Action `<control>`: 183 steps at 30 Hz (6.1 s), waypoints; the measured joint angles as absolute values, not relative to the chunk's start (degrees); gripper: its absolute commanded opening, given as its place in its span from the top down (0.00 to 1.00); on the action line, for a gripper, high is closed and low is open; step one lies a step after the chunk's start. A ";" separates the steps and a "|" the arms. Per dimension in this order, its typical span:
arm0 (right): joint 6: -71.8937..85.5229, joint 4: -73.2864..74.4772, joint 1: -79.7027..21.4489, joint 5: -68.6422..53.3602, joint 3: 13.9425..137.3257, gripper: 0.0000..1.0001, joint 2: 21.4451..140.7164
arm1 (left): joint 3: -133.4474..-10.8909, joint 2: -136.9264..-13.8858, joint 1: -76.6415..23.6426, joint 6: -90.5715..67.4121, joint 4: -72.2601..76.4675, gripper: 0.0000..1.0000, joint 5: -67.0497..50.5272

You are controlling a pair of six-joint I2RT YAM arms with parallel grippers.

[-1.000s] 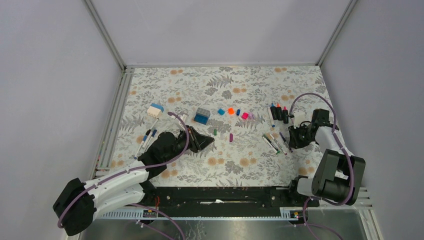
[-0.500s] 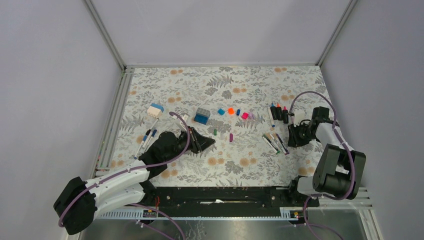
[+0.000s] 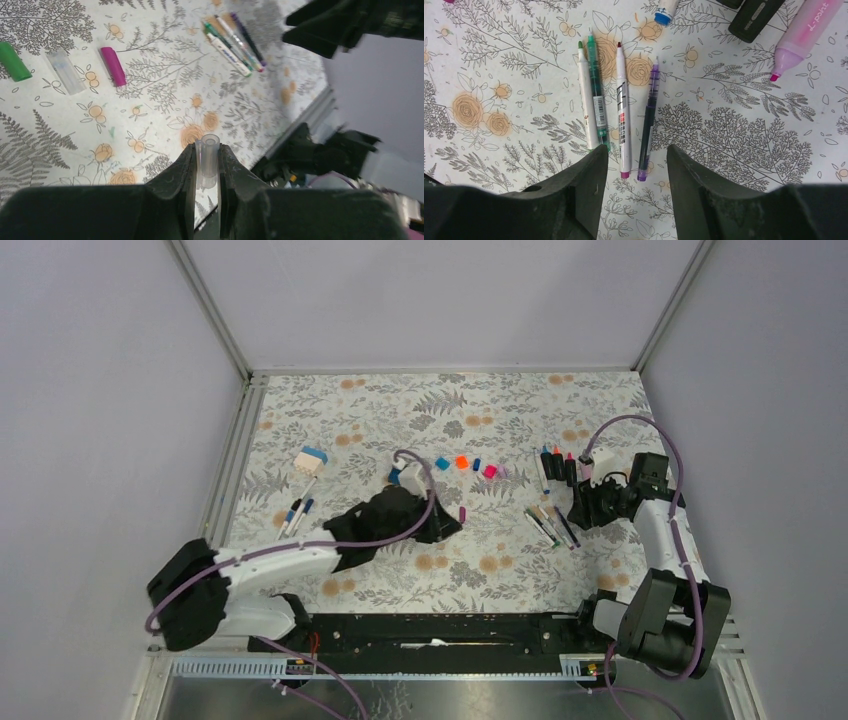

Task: Open the pen caps
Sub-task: Place the pen at the center of the board, then place the pen cap at the center of the board, then pick up the pen from the center of the board.

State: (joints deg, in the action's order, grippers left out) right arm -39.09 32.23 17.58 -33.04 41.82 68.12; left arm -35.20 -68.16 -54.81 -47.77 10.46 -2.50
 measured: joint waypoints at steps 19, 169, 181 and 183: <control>-36.60 30.89 17.58 -34.72 41.58 0.44 66.72 | -85.89 -116.81 -59.24 -48.07 -27.20 0.84 12.97; -43.24 36.05 17.58 -55.55 41.36 0.39 57.69 | -21.93 -58.59 -25.69 -61.71 5.15 1.00 -15.07; -43.75 39.70 17.58 -64.97 42.02 0.38 58.81 | -21.30 -75.46 -36.95 -53.10 42.33 1.00 -24.95; -43.72 40.29 17.58 -67.07 42.63 0.38 59.53 | -23.53 -77.97 -39.11 -50.94 44.53 1.00 -25.71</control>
State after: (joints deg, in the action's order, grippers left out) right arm -43.72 40.29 17.58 -67.07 42.63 59.53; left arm -23.53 -77.97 -39.11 -50.94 44.53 -25.71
